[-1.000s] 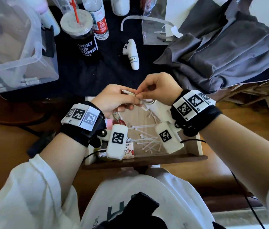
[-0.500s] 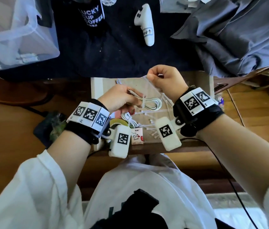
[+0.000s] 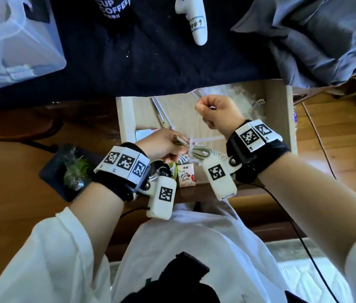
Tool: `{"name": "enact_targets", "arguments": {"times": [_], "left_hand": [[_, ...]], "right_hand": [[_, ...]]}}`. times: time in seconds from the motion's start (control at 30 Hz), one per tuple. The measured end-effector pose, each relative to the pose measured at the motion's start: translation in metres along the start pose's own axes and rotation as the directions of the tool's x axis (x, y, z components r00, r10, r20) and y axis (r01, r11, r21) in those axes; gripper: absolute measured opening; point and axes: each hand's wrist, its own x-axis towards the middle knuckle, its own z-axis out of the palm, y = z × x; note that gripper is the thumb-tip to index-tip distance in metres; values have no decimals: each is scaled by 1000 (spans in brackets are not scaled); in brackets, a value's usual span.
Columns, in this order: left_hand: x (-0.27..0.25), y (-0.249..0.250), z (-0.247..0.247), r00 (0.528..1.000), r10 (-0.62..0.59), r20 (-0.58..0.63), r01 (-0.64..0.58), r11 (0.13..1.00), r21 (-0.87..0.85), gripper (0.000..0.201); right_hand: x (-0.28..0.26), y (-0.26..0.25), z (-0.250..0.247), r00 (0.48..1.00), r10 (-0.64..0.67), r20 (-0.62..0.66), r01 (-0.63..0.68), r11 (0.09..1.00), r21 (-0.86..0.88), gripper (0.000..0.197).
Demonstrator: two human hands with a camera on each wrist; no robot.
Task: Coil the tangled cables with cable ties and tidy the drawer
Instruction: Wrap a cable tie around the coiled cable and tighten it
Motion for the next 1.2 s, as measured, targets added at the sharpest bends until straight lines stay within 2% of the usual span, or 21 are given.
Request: {"name": "enact_targets", "arguments": {"times": [0.1, 0.17, 0.2, 0.3, 0.43, 0.5, 0.6, 0.67, 0.7, 0.77, 0.83, 0.93, 1.07, 1.2], "left_hand": [[15, -10, -4, 999, -46, -25, 44, 996, -75, 11], [26, -22, -8, 989, -101, -105, 73, 967, -243, 11], [33, -30, -11, 974, -147, -171, 75, 926, -370, 14], [52, -53, -17, 892, -295, -343, -52, 686, -726, 16], [76, -68, -22, 820, -405, -404, -228, 416, -880, 13], [82, -70, -19, 798, -477, -369, -206, 360, -910, 17], [81, -71, -4, 795, -523, -307, -132, 345, -929, 17], [79, -70, 8, 778, -542, -318, -152, 329, -932, 18], [79, -69, 14, 756, -556, -345, -182, 327, -927, 19], [81, -64, 26, 714, -543, -442, -236, 408, -882, 21], [86, -56, 37, 708, -479, -519, -262, 504, -823, 22], [101, -42, 55, 777, -393, -492, -230, 551, -802, 23], [127, -29, 76, 871, -329, -366, -117, 584, -803, 22], [147, -24, 94, 923, -312, -226, -10, 567, -824, 21]], "right_hand": [[4, 16, -5, 997, 71, -43, -71, 997, -9, 22], [3, 31, -13, 991, 115, -72, -116, 993, -17, 19], [3, 41, -18, 987, 137, -89, -140, 990, -25, 18], [-3, 79, -38, 964, 228, -134, -232, 973, -13, 20], [-10, 125, -56, 905, 380, -189, -389, 921, -11, 21], [-8, 138, -62, 881, 428, -203, -439, 899, -9, 23], [1, 148, -73, 861, 453, -230, -475, 879, -47, 22], [11, 149, -79, 851, 439, -290, -478, 874, -81, 16], [17, 149, -83, 846, 422, -326, -475, 874, -102, 24], [28, 147, -91, 825, 401, -399, -495, 853, -166, 47], [40, 145, -97, 818, 370, -440, -492, 847, -201, 58], [54, 145, -102, 822, 337, -460, -476, 849, -229, 68], [57, 150, -101, 842, 280, -462, -414, 884, -218, 77], [54, 152, -97, 852, 291, -435, -389, 908, -154, 74]]}}
